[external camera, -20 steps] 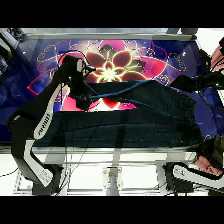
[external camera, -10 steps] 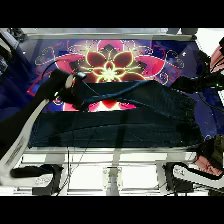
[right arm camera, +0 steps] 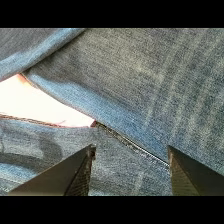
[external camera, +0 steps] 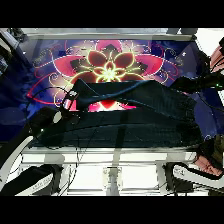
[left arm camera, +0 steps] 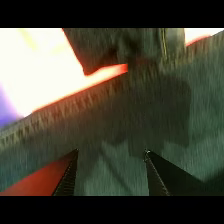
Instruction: Fold the clothes and pants, and hang the long-sleeved shirts on hangers.
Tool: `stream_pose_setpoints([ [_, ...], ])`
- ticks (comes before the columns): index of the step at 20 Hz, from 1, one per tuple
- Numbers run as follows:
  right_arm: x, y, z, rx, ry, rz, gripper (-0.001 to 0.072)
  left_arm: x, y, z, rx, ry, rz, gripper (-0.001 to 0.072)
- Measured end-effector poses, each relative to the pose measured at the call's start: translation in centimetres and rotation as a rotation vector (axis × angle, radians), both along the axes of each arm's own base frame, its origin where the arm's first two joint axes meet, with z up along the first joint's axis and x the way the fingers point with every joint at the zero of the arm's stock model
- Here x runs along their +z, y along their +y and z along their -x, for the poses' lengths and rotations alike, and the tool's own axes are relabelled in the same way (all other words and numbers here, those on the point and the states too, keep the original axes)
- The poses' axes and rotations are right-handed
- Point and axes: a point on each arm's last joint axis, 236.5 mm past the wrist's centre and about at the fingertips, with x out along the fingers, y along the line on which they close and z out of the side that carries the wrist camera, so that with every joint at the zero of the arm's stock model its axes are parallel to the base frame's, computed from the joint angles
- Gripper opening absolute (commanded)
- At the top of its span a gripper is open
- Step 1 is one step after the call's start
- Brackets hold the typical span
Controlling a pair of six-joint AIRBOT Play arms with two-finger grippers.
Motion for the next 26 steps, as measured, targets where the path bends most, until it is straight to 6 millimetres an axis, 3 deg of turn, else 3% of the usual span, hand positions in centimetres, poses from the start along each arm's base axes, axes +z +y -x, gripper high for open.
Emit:
stream_pose_setpoints([
  [5,0.1,0.1,0.0,-0.003,0.001,-0.007,0.0512,-0.4,-1.3,-2.5,0.047,-0.099,0.098,0.0474],
  [12,0.1,0.2,0.0,-0.006,0.004,-0.011,0.0512,-1.6,-0.9,-4.2,0.129,-0.125,0.159,0.0455],
  [13,0.1,0.2,0.0,-0.006,0.005,-0.011,0.0511,-1.7,-1.0,-4.5,0.135,-0.134,0.168,0.0433],
  [15,0.1,0.2,0.0,-0.007,0.005,-0.011,0.0511,-1.8,-1.1,-4.9,0.146,-0.146,0.184,0.0292],
  [18,0.1,0.2,0.0,-0.007,0.005,-0.011,0.0512,-2.2,-1.3,-5.4,0.162,-0.157,0.203,0.0197],
  [20,0.1,0.2,0.0,-0.007,0.005,-0.011,0.0511,-2.5,-1.3,-5.6,0.168,-0.158,0.209,0.0046],
  [23,0.0,0.1,0.0,-0.007,0.005,-0.007,0.0512,-2.6,-1.4,-5.8,0.172,-0.162,0.216,0.0023],
  [26,-0.5,-1.1,0.1,-0.01,0.007,0.052,0.0511,0.0,-1.2,-7.1,0.183,-0.214,0.234,0.0022],
])
